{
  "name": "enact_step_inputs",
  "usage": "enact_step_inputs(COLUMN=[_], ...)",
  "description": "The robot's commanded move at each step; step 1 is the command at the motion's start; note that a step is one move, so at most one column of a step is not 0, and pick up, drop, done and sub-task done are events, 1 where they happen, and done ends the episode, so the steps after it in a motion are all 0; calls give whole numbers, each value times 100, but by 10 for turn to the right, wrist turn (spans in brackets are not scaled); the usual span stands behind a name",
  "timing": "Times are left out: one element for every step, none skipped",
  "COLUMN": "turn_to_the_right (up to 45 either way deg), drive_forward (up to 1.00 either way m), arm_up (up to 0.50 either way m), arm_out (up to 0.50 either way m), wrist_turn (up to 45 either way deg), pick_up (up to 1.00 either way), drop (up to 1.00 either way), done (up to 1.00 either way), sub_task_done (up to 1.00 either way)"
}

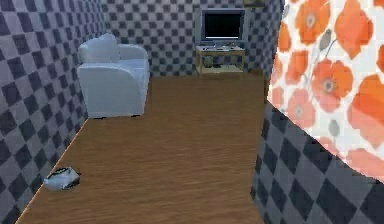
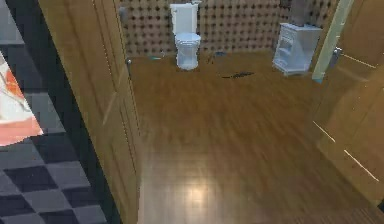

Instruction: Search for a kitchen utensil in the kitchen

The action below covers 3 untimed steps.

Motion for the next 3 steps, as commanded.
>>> enact_step_inputs(turn_to_the_right=[0, 60, 0], drive_forward=[100, 0, 40], arm_up=[0, 0, 0], arm_out=[0, 0, 0], wrist_turn=[0, 0, 0], pick_up=[0, 0, 0], drop=[0, 0, 0], done=[0, 0, 0], sub_task_done=[0, 0, 0])
